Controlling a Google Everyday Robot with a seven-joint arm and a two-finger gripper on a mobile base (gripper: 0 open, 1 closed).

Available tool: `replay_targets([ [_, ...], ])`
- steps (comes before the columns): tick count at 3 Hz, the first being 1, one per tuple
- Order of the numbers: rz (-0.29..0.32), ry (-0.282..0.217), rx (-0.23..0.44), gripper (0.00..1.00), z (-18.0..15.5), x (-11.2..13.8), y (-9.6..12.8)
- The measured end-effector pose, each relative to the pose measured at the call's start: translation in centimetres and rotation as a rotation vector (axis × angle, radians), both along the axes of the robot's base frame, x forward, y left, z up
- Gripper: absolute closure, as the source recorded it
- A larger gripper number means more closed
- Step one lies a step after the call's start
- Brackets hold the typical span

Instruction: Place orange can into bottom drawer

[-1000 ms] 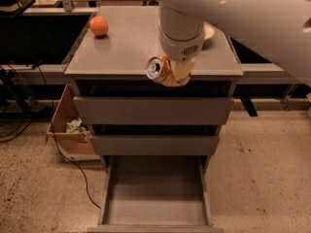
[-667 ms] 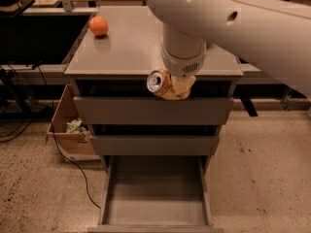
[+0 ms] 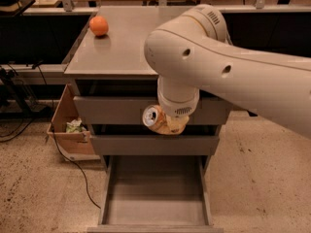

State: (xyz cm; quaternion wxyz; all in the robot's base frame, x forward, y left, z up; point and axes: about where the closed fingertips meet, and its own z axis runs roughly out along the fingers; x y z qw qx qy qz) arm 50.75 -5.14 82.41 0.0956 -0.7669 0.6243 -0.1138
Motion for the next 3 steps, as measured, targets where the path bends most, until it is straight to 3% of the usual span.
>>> replay_targets([
  [1,-0.031,0.052,0.054,1.00,-6.8,-1.6,1.8],
  [3,-0.022,0.075,0.127,1.00,-15.3,-1.9,5.5],
])
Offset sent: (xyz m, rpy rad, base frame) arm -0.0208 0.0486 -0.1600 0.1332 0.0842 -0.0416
